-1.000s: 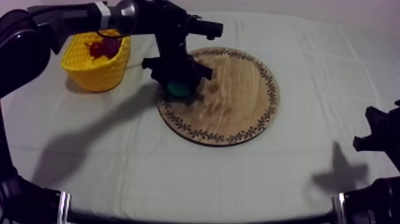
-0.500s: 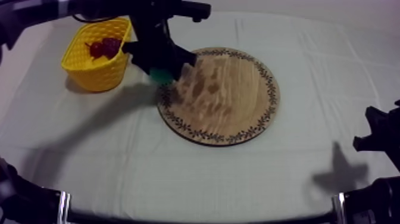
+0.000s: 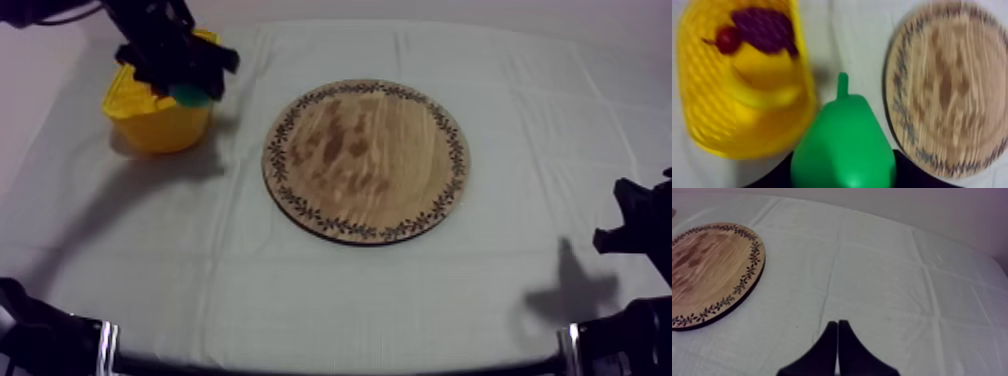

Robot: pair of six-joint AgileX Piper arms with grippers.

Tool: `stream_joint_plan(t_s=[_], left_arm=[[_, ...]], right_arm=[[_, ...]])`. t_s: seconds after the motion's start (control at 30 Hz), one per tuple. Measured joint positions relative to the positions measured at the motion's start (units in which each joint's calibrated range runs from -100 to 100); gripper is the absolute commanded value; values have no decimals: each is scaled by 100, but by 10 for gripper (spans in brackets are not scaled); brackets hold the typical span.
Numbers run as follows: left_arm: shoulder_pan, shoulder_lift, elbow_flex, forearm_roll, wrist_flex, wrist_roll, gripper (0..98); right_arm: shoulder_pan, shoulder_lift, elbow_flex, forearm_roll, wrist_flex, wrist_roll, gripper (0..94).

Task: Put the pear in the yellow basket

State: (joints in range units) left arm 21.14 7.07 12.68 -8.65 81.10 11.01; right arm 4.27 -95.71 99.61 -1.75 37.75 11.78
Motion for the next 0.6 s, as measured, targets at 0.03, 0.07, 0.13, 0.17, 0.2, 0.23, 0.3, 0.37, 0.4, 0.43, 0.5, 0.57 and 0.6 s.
stream_joint_plan(t_s=[0.03,0.07,0.13,0.17,0.2,0.23,0.3,0.37,0.4,0.43,0.5,0.57,0.6], left_arm=[[-96,-21,-85,-11,-54,-34,513],[-197,-9,-198,-11,-92,-70,510],[-378,85,-436,-40,-169,-132,505],[-480,147,-566,-59,-207,-158,503],[-579,210,-693,-72,-256,-179,502],[-654,263,-789,-91,-281,-191,501],[-830,432,-1013,-147,-316,-199,501],[-979,636,-1178,-193,-341,-202,501],[-1045,742,-1244,-221,-360,-189,501],[-1091,823,-1280,-255,-404,-185,503],[-1188,1025,-1243,-311,-498,-171,505],[-1250,1208,-1135,-357,-651,-157,506],[-1277,1298,-1051,-383,-743,-153,507]], right_arm=[[0,0,0,0,0,0,5],[0,0,0,0,0,0,5],[0,0,0,0,0,0,5],[0,0,0,0,0,0,5],[0,0,0,0,0,0,5],[0,0,0,0,0,0,5],[0,0,0,0,0,0,5],[4,0,0,0,0,0,5],[4,0,0,0,0,0,5],[4,0,0,0,0,0,5],[4,0,0,0,0,0,5],[4,0,0,0,-12,0,5],[4,0,0,0,-12,0,5]])
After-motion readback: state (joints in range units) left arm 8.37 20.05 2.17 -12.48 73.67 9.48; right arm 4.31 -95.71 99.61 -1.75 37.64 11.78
